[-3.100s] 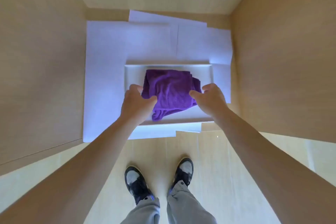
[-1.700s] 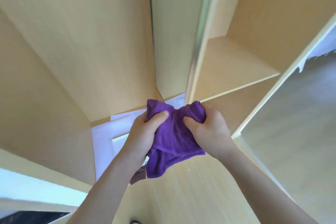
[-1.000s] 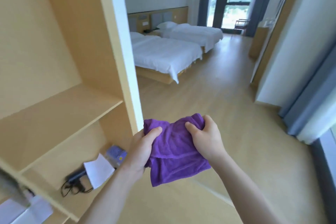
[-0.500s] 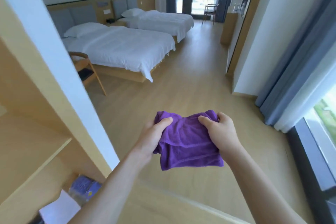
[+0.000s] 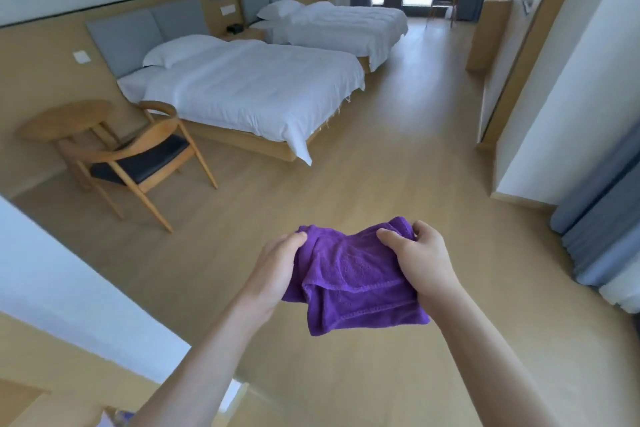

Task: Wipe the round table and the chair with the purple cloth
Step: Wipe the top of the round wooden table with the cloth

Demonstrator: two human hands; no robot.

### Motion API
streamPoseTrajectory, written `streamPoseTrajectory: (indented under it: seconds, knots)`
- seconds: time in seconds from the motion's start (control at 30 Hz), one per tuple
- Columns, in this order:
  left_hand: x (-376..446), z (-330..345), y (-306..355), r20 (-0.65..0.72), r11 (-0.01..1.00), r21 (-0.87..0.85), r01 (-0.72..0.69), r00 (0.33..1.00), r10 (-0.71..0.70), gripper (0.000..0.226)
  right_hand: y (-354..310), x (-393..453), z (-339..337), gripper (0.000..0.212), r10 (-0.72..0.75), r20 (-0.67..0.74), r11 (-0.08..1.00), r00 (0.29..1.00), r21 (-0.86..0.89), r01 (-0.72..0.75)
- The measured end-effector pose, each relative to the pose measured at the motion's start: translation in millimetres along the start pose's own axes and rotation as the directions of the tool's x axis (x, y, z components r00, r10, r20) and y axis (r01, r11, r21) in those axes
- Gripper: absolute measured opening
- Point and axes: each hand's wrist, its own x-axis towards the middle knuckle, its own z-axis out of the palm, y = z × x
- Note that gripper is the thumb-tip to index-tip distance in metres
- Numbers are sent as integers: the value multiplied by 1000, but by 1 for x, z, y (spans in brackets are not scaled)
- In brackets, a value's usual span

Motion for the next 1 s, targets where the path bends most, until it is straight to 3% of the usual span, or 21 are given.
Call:
streamPoseTrajectory:
  seconds: [0.2,0.4,0.63,0.83,1.0]
  knots:
    - [81,-31,40,-241,1000,-14,-21,970,17,12,-55,118,55,21,-44,198,998,979,-33,52]
    - [175,-94,51,-440,997,-80,15,897,-49,15,-67,212,166,22,-47,352,989,935,-114,92]
    - [328,-168,82,-487,974,-226,25,863,-136,14,-112,338,303,20,-16,414,967,910,-226,120]
    - [453,-212,137,-430,975,-221,-23,900,-76,14,-187,450,381,19,-92,359,970,929,-176,164]
    - [560,-234,171,-379,978,-210,-13,923,-70,11,-210,538,422,16,-77,301,983,950,-138,124]
